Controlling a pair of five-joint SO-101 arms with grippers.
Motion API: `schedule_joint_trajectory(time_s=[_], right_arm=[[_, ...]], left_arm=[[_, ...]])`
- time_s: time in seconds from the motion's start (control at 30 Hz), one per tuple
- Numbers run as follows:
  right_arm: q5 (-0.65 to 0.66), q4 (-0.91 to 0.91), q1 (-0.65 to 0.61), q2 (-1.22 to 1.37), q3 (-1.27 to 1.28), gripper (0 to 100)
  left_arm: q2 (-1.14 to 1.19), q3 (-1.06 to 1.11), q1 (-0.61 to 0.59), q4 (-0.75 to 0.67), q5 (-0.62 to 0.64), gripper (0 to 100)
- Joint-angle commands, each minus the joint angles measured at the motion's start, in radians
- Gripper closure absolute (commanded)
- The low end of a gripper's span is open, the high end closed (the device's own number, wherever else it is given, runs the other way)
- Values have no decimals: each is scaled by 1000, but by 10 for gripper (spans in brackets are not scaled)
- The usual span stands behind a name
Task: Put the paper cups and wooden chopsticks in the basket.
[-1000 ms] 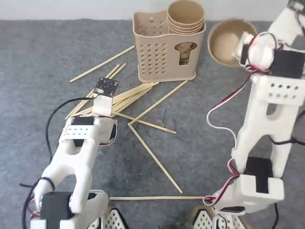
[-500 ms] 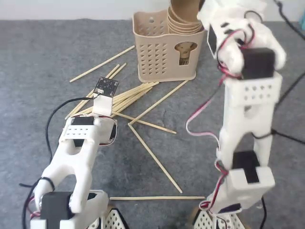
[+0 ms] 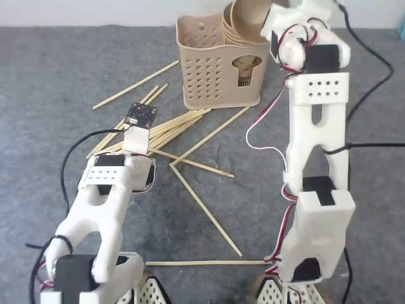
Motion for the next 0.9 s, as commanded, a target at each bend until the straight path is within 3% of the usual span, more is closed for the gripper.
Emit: schedule_joint_trajectory(time_s=[0.0,0.3,0.87], right_arm=[[54,-4,8,-10,-5,989],[-32,7,10,-28,-40,664],[-37,608,8,-260,-330,660]], left_arm=[[-2,-30,5,3,-9,913],[-2,-30,2,3,-9,913],[-2,-30,-2,3,-9,914]])
